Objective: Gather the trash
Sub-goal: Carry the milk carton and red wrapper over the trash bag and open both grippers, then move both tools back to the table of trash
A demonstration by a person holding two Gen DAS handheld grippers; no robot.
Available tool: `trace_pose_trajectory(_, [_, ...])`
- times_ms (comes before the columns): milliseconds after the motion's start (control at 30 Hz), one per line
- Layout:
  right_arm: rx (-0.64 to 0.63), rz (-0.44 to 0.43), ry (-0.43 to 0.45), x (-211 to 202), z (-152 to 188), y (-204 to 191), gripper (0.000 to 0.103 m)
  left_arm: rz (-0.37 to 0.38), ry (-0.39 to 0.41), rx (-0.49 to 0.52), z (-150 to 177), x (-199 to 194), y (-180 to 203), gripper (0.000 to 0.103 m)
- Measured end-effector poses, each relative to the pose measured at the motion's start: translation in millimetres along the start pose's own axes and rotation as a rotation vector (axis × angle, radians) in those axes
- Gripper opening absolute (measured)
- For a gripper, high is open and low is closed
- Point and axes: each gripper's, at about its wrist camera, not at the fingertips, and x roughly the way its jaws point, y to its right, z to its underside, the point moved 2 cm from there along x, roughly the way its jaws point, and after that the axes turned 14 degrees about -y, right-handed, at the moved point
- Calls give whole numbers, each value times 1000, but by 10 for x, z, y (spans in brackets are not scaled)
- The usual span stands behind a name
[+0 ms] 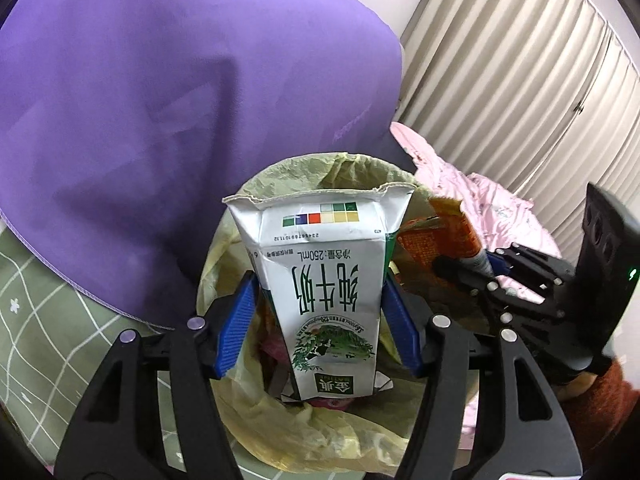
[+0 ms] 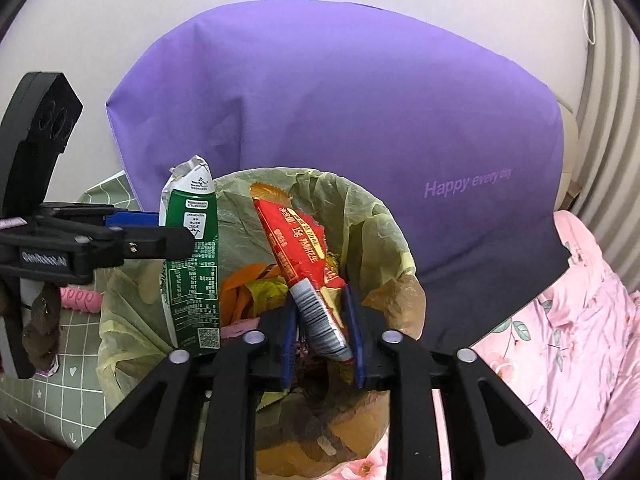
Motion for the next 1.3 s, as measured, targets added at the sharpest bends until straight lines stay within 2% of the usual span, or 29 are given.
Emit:
trace_pose_trajectory(100, [-5, 14, 8, -37, 27, -33, 47, 30, 15, 6, -28, -102, -14, 62])
trace_pose_trajectory(233, [-4, 16, 11, -90, 63, -66, 50, 5, 72, -8, 7, -363, -66, 66])
trace_pose_trajectory(367, [-2, 10, 35, -186, 45, -113, 53, -78, 158, -53, 160, -672, -237, 69])
trace_pose_trajectory(433, [-12, -1, 53, -247, 17, -186, 54, -154, 203, -83, 303, -841, -386, 69])
trace_pose_trajectory(500, [-24, -11, 70, -303, -18, -287, 54, -226, 227, -113, 465, -970, -530, 69])
trace_pose_trajectory(567, [-44, -40, 92, -344, -68, -431, 54, -268, 241, -150, 634, -1080, -691, 69])
trace_pose_trajectory(600, [-55, -55, 100, -351, -97, -481, 58, -280, 243, -174, 713, -1127, -778, 69])
trace_pose_trajectory(833, [-188, -215, 121, -317, -220, -1192, 62, -405, 249, -357, 1538, -1523, -1403, 69])
trace_pose_trajectory(1100, [-420, -383, -22, 33, 24, -2345, 62, -466, 281, -601, 2509, -1892, -1936, 69])
trace_pose_trajectory(1200, [-530, -383, -72, 159, 226, -2741, 62, -483, 288, -661, 2753, -1951, -2021, 69])
trace_pose_trajectory(1300, [-576, -454, -110, 245, 357, -3019, 62, -495, 284, -711, 3005, -1979, -2094, 69])
